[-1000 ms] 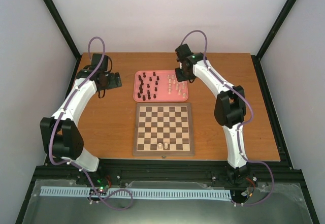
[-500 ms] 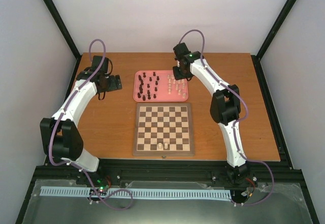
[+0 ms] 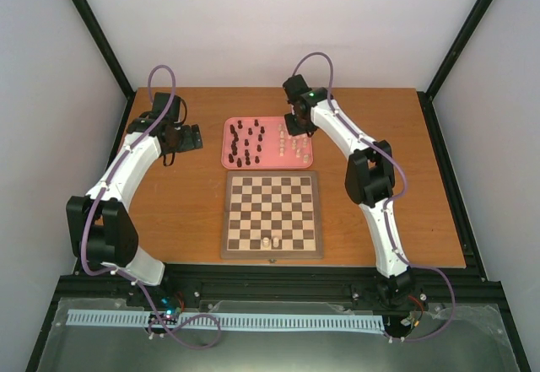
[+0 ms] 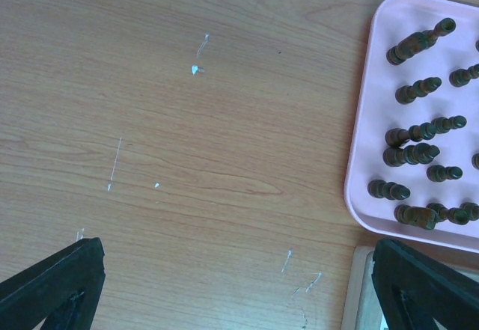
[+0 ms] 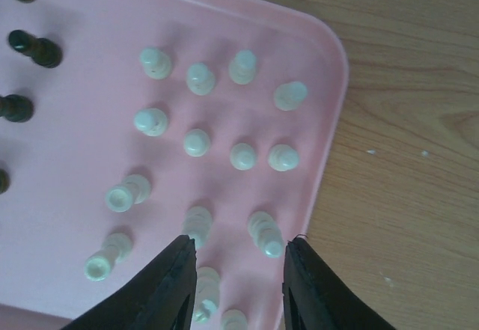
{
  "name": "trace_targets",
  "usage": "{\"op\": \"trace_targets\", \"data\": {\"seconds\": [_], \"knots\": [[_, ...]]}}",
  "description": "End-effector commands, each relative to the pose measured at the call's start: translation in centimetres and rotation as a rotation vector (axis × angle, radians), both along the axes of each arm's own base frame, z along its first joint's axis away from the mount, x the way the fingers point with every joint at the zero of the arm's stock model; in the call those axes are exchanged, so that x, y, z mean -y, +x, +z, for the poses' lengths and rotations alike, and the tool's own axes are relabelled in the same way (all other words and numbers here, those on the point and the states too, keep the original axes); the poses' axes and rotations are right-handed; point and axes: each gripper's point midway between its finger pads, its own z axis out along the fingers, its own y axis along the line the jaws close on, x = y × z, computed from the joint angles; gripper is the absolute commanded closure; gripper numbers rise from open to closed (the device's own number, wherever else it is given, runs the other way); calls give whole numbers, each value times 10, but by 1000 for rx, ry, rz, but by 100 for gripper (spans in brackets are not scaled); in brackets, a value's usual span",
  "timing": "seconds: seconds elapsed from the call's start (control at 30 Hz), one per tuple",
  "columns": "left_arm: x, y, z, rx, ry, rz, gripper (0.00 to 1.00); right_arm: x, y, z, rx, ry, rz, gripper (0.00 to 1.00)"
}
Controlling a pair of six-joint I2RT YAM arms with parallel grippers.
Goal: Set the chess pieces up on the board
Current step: Pick up the chess piece from the storage box.
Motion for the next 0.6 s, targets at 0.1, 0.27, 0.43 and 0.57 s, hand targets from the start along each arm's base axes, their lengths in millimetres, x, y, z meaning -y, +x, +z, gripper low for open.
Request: {"op": "trace_targets", "data": {"seconds": [0.1,0.27,0.43,0.57], "knots": [[0,-2,3,3,9,-10,0,18,-1,-9,-22,-64,-43,68],[0,-1,2,-1,11,-9,0,22,-8,-23,-62,-72,-51,68],[-1,-1,0,-6,16,-7,0,24,-8,-32,-87,-64,-54,67],[-1,-1,-1,-10,19,-6,0,25,-9,-38,-103,-62,-51,68]]}}
